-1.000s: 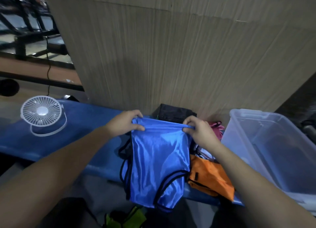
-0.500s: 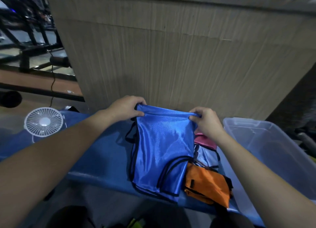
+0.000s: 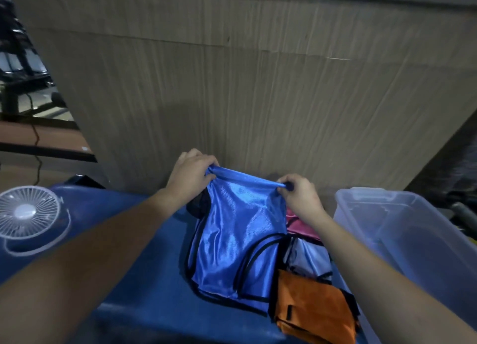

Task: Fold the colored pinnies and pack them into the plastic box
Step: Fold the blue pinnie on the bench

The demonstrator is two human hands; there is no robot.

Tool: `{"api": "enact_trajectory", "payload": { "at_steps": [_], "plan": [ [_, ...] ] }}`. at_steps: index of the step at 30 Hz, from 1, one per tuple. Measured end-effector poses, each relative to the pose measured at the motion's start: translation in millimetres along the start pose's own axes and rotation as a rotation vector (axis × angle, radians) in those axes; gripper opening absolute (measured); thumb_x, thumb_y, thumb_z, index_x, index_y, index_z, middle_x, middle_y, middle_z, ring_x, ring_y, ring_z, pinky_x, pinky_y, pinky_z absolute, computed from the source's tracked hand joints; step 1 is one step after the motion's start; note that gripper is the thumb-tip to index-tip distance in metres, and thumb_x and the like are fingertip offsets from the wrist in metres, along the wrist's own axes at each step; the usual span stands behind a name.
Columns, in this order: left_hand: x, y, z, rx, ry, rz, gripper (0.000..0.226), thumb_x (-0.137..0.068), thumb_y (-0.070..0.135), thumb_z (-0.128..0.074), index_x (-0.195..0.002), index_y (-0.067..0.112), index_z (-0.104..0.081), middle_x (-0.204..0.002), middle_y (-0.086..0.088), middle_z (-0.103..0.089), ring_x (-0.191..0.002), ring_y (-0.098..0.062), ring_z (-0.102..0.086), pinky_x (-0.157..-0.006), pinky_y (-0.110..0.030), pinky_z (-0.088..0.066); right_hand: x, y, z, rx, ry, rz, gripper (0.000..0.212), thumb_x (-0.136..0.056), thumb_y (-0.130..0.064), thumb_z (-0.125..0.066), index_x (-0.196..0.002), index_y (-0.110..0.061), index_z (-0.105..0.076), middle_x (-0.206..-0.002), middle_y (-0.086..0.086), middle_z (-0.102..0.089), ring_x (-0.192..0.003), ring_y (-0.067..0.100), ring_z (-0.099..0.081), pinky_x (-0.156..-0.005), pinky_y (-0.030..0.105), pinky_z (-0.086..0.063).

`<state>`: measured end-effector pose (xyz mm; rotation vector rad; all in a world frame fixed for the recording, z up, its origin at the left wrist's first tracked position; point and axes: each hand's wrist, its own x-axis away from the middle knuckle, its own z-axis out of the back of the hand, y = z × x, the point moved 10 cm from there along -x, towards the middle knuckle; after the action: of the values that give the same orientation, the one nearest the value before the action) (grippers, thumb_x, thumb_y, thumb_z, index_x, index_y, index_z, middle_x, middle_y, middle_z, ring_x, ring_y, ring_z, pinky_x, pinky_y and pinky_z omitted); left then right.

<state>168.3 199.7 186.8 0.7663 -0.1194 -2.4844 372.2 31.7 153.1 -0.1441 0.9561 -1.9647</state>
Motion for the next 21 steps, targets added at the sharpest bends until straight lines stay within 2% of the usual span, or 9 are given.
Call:
{"api": "enact_trajectory", "payload": {
  "at_steps": [4, 8, 12, 14, 16, 19, 21],
  "plan": [
    [31, 10, -2, -0.029, 0.052, -0.074, 0.017, -0.081, 0.017, -0.073, -0.093, 0.025, -0.063, -0.089, 0.016, -0.064, -0.094, -0.015, -0.05, -0.084, -0.032, -0.038, 19, -5, -5, 0.046, 0.041, 0.124, 0.023, -0.075, 0.008, -0.067, -0.085, -0.012, -0.072, -0.092, 0.006, -0.067, -0.085, 0.018, -0.061, -0.075, 0.014, -0.035],
    [78, 22, 2, -0.06, 0.098, -0.145, 0.021, -0.075, 0.01, -0.072, -0.091, 0.019, -0.061, -0.091, 0.01, -0.061, -0.091, -0.02, -0.052, -0.076, -0.031, -0.036, 53, -22, -15, 0.049, 0.0, 0.251, 0.031, -0.067, 0.014, -0.058, -0.082, -0.012, -0.066, -0.087, 0.002, -0.057, -0.074, 0.013, -0.053, -0.072, 0.011, -0.035],
    [120, 30, 5, -0.072, 0.095, -0.184, 0.015, -0.076, 0.017, -0.057, -0.09, 0.02, -0.059, -0.094, 0.01, -0.061, -0.09, -0.02, -0.052, -0.074, -0.03, -0.033, 90, -29, -23, 0.095, -0.031, 0.302, 0.029, -0.071, 0.012, -0.056, -0.087, -0.012, -0.061, -0.096, -0.002, -0.052, -0.081, 0.014, -0.053, -0.076, 0.024, -0.042],
    [126, 26, 8, -0.042, 0.076, -0.155, 0.014, -0.077, 0.021, -0.053, -0.09, 0.021, -0.058, -0.092, 0.011, -0.061, -0.092, -0.018, -0.053, -0.077, -0.03, -0.033, 99, -29, -22, 0.104, -0.024, 0.281, 0.026, -0.077, 0.008, -0.06, -0.09, -0.014, -0.061, -0.096, -0.003, -0.054, -0.084, 0.014, -0.055, -0.075, 0.028, -0.042],
    [120, 17, 18, 0.049, 0.059, -0.058, 0.012, -0.08, 0.02, -0.06, -0.09, 0.023, -0.056, -0.087, 0.012, -0.059, -0.087, -0.016, -0.055, -0.081, -0.034, -0.04, 98, -30, -10, 0.059, 0.036, 0.212, 0.02, -0.083, 0.0, -0.065, -0.089, -0.018, -0.061, -0.091, -0.004, -0.06, -0.079, 0.013, -0.055, -0.073, 0.029, -0.041],
    [108, 12, 41, 0.205, 0.017, 0.076, 0.02, -0.088, 0.019, -0.066, -0.093, 0.026, -0.049, -0.078, 0.009, -0.059, -0.066, -0.013, -0.056, -0.065, -0.04, -0.048, 92, -38, 13, -0.027, 0.114, 0.107, 0.01, -0.09, -0.011, -0.067, -0.094, -0.019, -0.061, -0.08, -0.007, -0.064, -0.073, 0.017, -0.058, -0.07, 0.034, -0.046],
    [102, 19, 59, 0.198, -0.021, 0.068, 0.019, -0.091, 0.024, -0.065, -0.096, 0.028, -0.047, -0.074, 0.006, -0.06, -0.06, -0.011, -0.055, -0.059, -0.041, -0.048, 91, -52, 27, -0.053, 0.135, 0.112, 0.009, -0.092, -0.011, -0.066, -0.094, -0.018, -0.061, -0.072, -0.01, -0.06, -0.069, 0.019, -0.059, -0.069, 0.036, -0.049]
  ]
}}
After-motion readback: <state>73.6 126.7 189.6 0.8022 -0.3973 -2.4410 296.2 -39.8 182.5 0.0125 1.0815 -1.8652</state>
